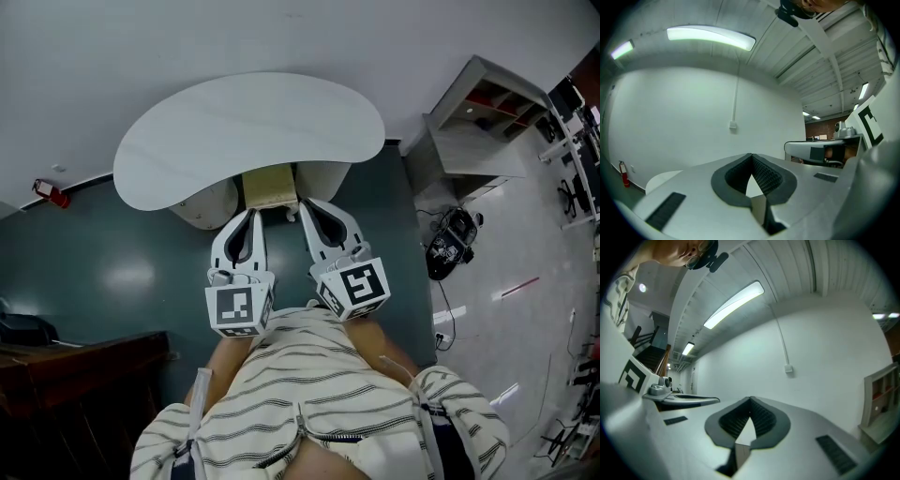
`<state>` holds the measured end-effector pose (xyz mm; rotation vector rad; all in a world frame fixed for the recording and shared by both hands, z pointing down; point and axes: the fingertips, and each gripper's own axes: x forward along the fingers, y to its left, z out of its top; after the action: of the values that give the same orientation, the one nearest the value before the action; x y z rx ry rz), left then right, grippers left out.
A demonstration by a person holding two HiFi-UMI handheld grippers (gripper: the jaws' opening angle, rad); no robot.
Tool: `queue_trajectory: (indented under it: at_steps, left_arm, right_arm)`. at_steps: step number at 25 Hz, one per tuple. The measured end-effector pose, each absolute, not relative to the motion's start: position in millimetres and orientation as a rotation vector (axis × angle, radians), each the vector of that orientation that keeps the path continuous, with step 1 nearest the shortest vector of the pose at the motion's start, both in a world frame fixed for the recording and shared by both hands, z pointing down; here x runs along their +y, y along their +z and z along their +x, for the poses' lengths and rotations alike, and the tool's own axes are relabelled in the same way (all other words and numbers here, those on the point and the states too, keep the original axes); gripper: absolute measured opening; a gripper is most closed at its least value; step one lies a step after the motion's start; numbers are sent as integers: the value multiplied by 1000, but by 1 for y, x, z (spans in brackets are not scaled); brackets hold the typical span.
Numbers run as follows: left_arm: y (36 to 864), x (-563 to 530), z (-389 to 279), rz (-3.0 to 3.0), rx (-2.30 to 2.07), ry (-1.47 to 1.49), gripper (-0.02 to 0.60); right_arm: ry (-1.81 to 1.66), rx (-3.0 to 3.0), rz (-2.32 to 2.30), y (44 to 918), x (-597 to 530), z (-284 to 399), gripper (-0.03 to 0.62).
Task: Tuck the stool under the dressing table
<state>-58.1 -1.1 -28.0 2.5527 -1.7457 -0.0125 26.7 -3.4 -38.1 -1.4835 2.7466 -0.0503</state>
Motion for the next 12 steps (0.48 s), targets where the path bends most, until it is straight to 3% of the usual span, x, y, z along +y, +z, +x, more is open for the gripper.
queue_trajectory:
  at_steps: [12]
  left_arm:
    - [-29,0,-61,2549,-1754,-21,2]
  right_arm:
    - [-41,2751,-1472,-40,-2,23,5]
